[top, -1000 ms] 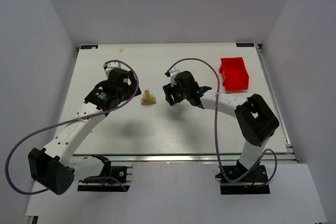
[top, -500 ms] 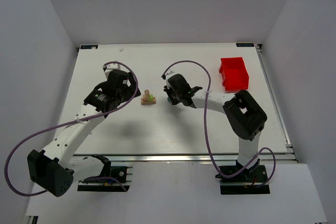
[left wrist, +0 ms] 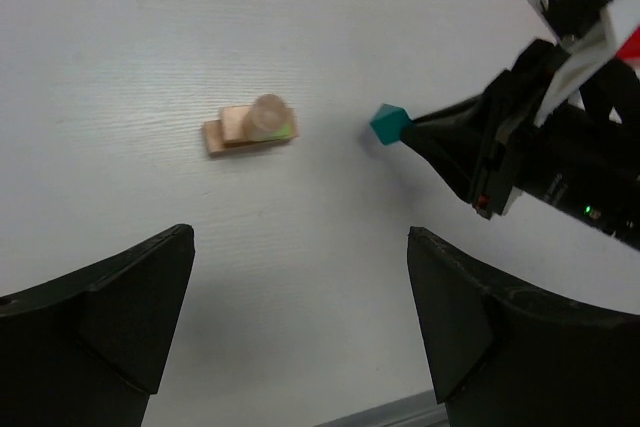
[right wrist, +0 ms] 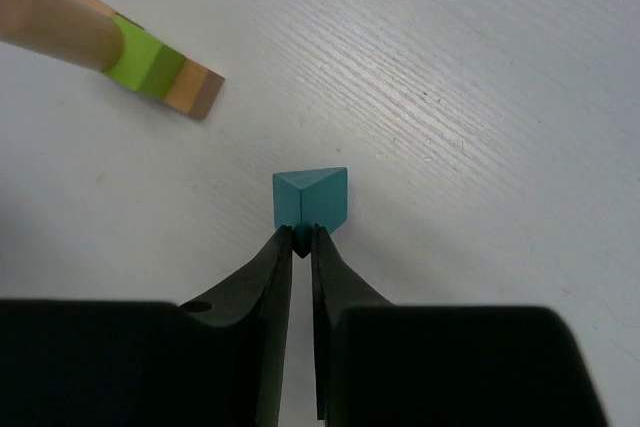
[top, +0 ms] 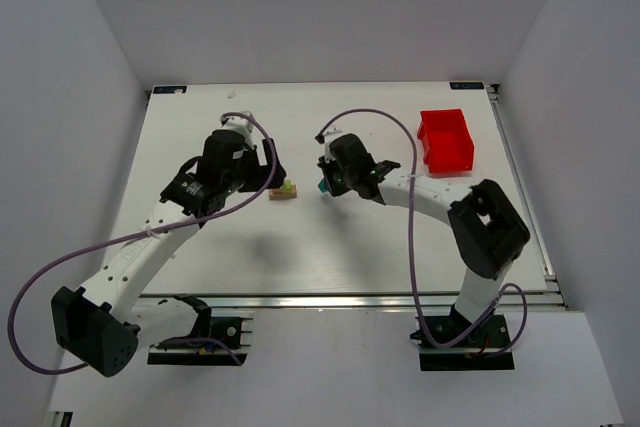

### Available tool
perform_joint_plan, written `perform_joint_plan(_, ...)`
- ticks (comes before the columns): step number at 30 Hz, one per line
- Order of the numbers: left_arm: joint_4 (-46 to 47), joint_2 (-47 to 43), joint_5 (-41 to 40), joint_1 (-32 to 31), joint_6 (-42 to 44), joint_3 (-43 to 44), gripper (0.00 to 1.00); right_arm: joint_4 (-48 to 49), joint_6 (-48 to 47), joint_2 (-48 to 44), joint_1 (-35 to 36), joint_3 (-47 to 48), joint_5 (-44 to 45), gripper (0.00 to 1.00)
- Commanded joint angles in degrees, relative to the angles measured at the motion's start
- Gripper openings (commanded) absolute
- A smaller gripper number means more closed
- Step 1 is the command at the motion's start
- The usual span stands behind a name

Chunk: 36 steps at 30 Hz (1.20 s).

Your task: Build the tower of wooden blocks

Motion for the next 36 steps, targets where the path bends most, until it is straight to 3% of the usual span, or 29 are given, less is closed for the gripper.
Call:
perform_joint_plan(1, 7.27, -1.19, 17.06, -0.56, 7.67, -0.53, 0.96, -0.67, 3.65, -9.19, -1.84, -0.22, -4.88, 0.0)
perform_joint_plan(8, 12.2, 2.07, 34.3, -1.17, 17.52, -0.44, 0.98, -4.18, 8.74, -16.07, -6.06, 0.04, -22.71, 0.0)
perform_joint_plan(14, 13.61, 3.3, 28.62, -2.75, 20.34, -0.97, 0.97, -2.87, 15.34, -15.89, -8.26, 1.27, -36.69, 0.0)
perform_joint_plan(20, 12.21, 7.34, 21.15, -4.51, 23.85, 0.78, 0.89, -2.69, 16.75, -17.3, -9.4, 1.54, -40.93, 0.0)
perform_joint_plan(29, 14.93, 6.64, 24.93, -6.79, 28.94, -0.53, 0.85, 1.88, 22.9, -17.3, -11.95, -1.36, -47.17, 0.0)
perform_joint_plan(36, 15.54, 8.57, 24.05, -7.85, 26.25, -1.67, 0.82, -1.54, 19.48, -16.69, -12.13, -2.76, -42.44, 0.0)
